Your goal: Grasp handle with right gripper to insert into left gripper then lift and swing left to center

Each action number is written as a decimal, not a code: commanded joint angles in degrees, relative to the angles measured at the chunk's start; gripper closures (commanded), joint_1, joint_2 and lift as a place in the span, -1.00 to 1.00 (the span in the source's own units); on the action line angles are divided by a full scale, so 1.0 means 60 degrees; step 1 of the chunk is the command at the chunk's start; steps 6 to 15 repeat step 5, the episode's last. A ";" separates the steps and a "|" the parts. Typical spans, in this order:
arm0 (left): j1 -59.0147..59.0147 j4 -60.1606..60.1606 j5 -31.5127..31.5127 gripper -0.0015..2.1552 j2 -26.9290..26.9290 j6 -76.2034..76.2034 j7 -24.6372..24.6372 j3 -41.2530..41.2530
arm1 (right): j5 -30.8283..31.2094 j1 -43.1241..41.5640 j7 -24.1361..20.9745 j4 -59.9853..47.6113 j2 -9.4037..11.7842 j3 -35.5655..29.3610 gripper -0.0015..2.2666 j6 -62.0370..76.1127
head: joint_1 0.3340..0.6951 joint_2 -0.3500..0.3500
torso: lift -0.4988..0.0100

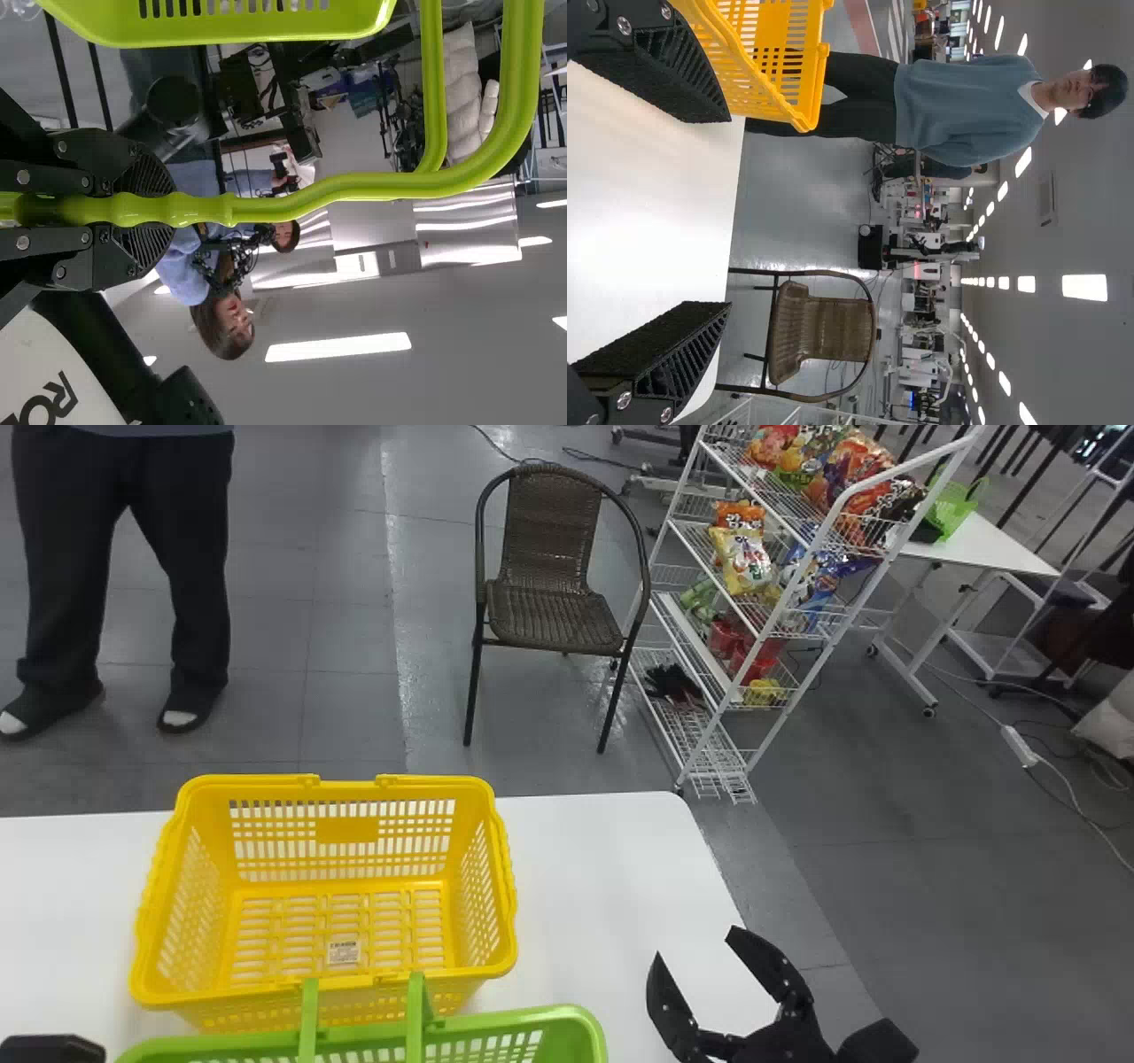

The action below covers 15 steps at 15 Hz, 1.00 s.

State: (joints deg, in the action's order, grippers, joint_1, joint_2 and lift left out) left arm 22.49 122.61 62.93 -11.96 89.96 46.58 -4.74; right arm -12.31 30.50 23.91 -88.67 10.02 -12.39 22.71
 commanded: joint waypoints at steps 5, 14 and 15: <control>0.0001 0.0000 -0.0015 0.98 0.0000 0.0011 -0.0014 -0.0015 | 0.0000 -0.0030 0.0000 0.0072 0.0000 0.0000 -0.95 0.0029 | 1.00 -1.00 | 0.96; 0.0001 0.0000 -0.0015 0.98 0.0000 0.0011 -0.0014 -0.0015 | 0.0000 -0.0030 0.0000 0.0072 0.0000 0.0000 -0.95 0.0029 | 1.00 -1.00 | 0.96; 0.0001 0.0000 -0.0015 0.98 0.0000 0.0011 -0.0014 -0.0015 | 0.0000 -0.0030 0.0000 0.0072 0.0000 0.0000 -0.95 0.0029 | 1.00 -1.00 | 0.96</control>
